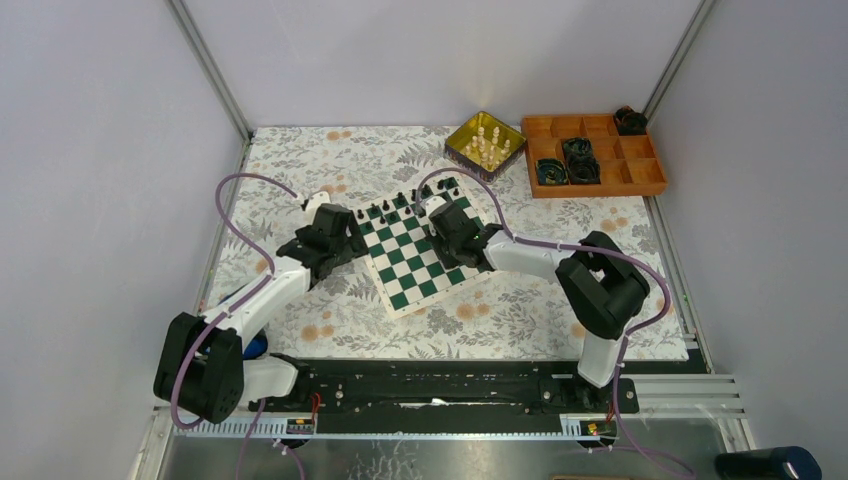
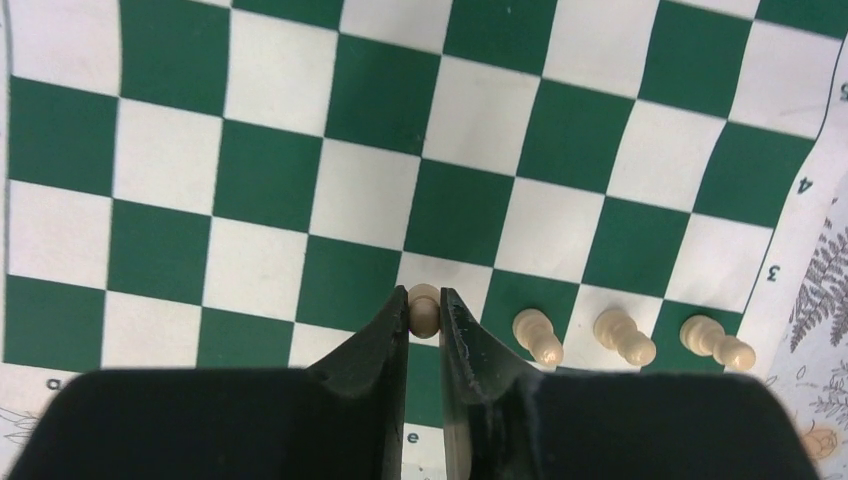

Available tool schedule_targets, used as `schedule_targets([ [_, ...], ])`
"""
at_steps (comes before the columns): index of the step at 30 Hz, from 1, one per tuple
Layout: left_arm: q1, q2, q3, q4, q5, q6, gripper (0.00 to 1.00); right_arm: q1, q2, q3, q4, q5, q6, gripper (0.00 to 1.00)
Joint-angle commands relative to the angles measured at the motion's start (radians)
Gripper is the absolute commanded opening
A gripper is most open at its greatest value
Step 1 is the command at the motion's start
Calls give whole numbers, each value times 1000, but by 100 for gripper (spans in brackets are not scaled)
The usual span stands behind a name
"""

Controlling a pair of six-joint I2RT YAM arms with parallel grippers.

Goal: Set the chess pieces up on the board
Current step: Place the chess piece on the chessboard.

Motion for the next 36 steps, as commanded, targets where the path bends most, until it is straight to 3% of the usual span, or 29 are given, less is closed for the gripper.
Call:
schedule_targets([
  [1,-17,-20,-14,22,-36,-9,88,13,-64,-26,29,53,19,3],
  [31,-72,-17,-21,4,-78,-12,88,12,-40,-61,86,44,44,5],
  [36,-78,-14,-19,5,-81,-12,88,13,-39,-77,86,41,54,14],
])
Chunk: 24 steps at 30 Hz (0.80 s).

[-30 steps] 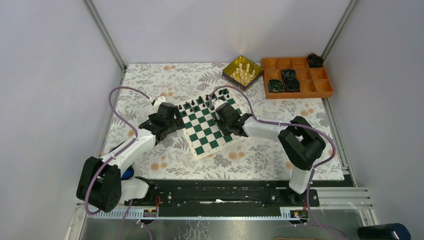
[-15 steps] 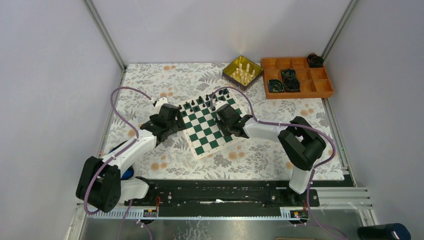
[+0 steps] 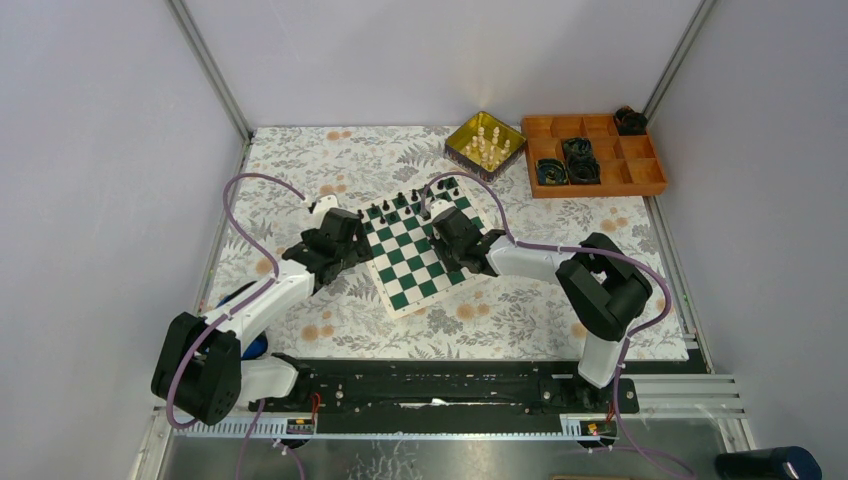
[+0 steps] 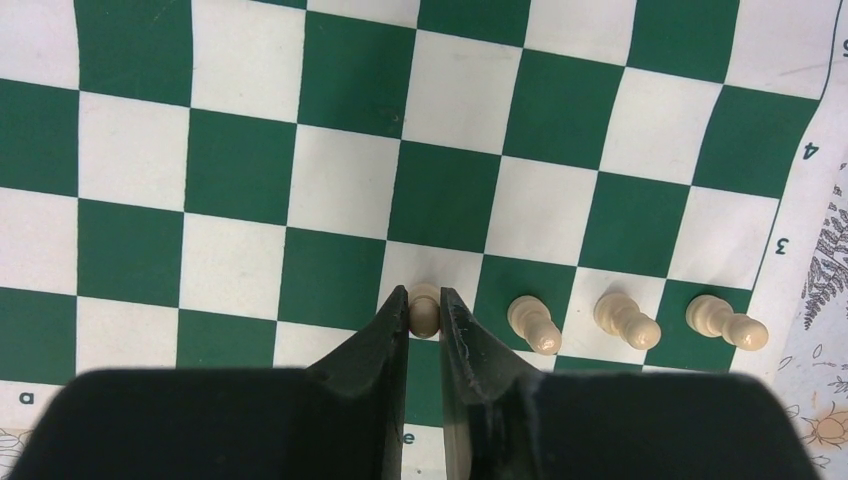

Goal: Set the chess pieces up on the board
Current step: Place the chess piece on the chessboard.

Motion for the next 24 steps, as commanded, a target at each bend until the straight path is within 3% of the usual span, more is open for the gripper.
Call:
schedule_targets([
  [1,-12,-6,-5,7,-33,-12,88,11,-24,-6,30,1,19,17],
  [6,-17,-2,-5,9,-33,-14,88,10,-29,-15,30,6,23,29],
  [12,-22,0,-5,10,-32,-15,88,11,-33,-10,29,6,24,36],
  [24,-25,-20,-3,8,-43,-13,88,11,-81,95,-37,18,-11,41],
])
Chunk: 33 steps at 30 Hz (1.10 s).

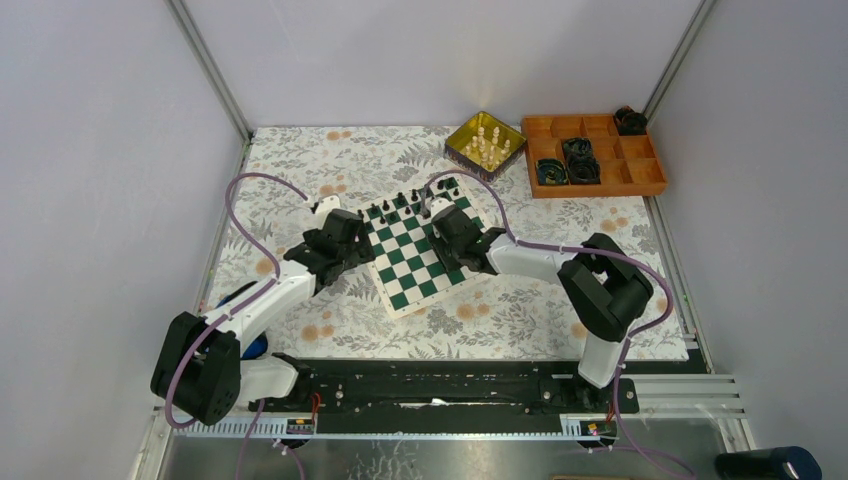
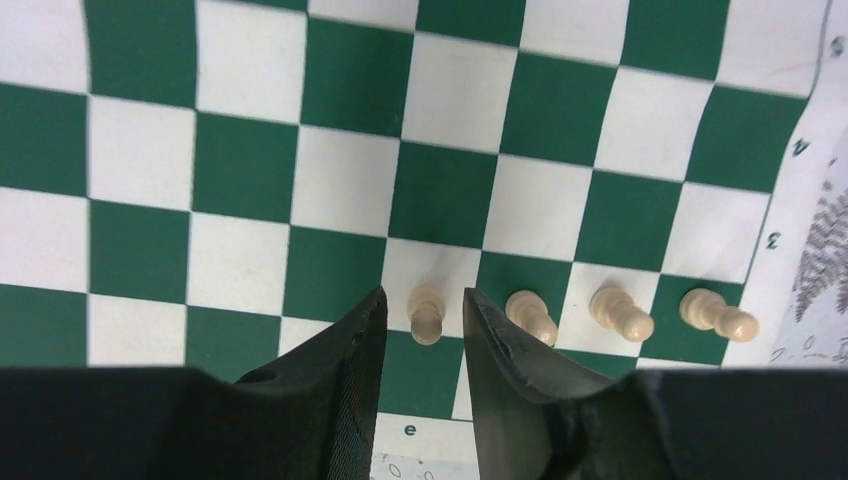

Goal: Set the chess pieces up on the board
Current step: Place the chess piece on the chessboard, then pick up the storage box at the center of the board.

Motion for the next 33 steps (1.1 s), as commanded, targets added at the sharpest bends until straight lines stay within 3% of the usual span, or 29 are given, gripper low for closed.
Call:
schedule_targets([
  [1,-7,-26,-4,8,-35,-15,88,10,-82,110,-29,23,-29,42],
  [9,-7,-49,13,6,-22,-33,88,-41,-23,355,-128,79,-70,53],
  [18,-8,-15,84,-8,-31,-44,89,-275,294,823,-274,-7,-185,59],
  [24,-8,54,137,0,-23,-33,89,-404,466,1025,-312,-102,-248,60],
  [33,-6,160,241,-8,-9,15,89,-461,603,1122,-361,-258,-326,60],
])
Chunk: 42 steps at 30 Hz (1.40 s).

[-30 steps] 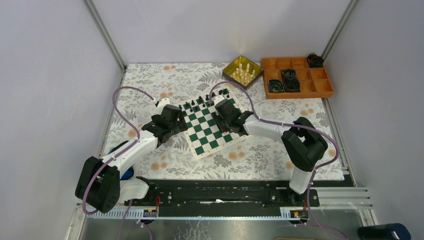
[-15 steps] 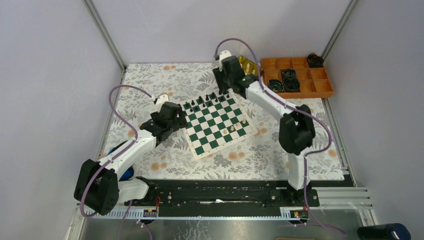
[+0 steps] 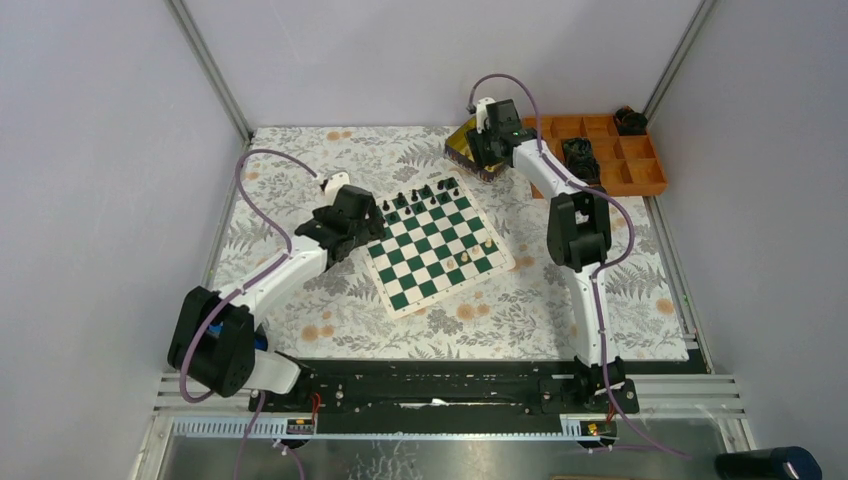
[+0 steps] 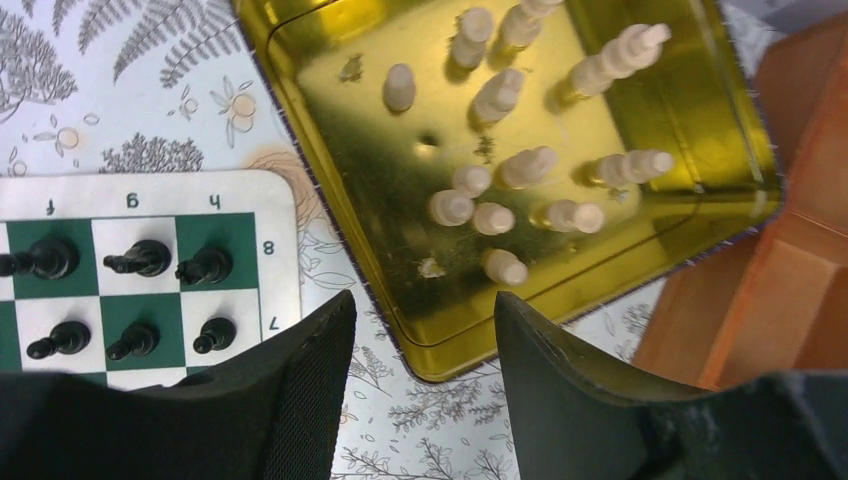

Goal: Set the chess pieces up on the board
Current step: Pick up the storage box at the center of the board.

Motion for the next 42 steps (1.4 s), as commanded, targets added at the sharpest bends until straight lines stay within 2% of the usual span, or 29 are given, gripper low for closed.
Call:
schedule_targets([
  [1,-6,40,67,9,-6,39,89,13,34,69,-32,-107,-59,60],
  [10,9,97,105,12,8,66,89,3,86,94,-33,-125,-63,57],
  [21,34,143,114,33,34,73,89,-9,104,84,-10,-114,-62,29],
  [25,37,155,118,33,35,74,89,-12,109,91,6,-114,-59,26],
  [31,43,163,116,33,34,71,89,-13,112,104,28,-127,-56,11],
  [38,47,168,115,32,34,69,89,-18,105,107,53,-138,-63,0],
  [42,47,170,115,34,34,69,89,-19,97,108,67,-144,-66,0],
])
